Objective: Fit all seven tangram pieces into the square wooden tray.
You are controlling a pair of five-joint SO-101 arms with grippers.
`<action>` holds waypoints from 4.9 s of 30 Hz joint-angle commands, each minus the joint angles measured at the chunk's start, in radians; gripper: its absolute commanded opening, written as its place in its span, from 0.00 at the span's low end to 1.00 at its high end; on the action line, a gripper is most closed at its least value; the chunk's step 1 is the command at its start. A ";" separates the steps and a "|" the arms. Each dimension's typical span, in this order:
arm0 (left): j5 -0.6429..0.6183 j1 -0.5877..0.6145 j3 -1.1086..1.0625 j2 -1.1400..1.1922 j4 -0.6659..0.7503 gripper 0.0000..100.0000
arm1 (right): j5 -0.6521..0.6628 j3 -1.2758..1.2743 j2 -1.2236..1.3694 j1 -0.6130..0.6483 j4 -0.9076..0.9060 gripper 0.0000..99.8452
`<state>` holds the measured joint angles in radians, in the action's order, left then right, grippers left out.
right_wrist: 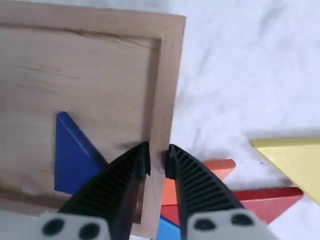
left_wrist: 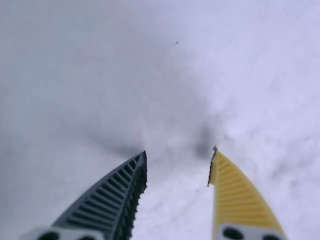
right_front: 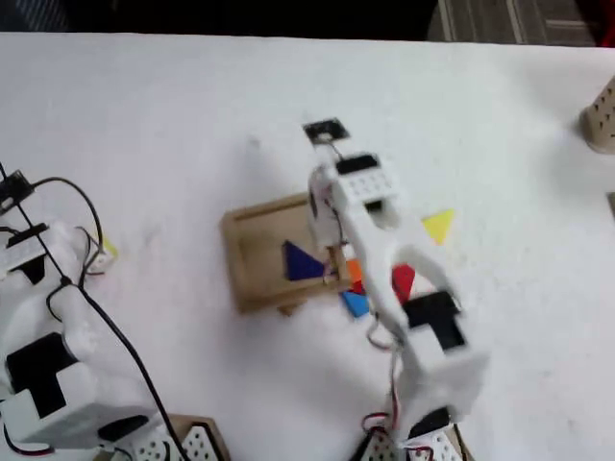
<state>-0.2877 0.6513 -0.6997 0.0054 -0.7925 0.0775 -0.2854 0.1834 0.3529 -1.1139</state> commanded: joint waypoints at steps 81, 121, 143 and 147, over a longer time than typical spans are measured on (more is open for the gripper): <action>-0.043 -0.780 -0.058 -0.394 -0.170 0.21 | 0.000 -0.571 -0.601 -0.312 0.177 0.02; 0.034 -0.935 -0.110 -0.252 0.133 0.02 | 0.000 -0.571 -0.601 -0.312 0.177 0.02; 0.041 -0.696 0.051 0.010 0.091 0.02 | 0.000 -0.571 -0.601 -0.312 0.176 0.02; 0.043 -0.694 0.051 -0.012 0.057 0.02 | 0.000 -0.571 -0.601 -0.312 0.176 0.02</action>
<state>-0.2524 -0.0545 -0.6935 0.0192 -0.6989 0.0637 -0.8638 -0.3798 0.0445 -0.9513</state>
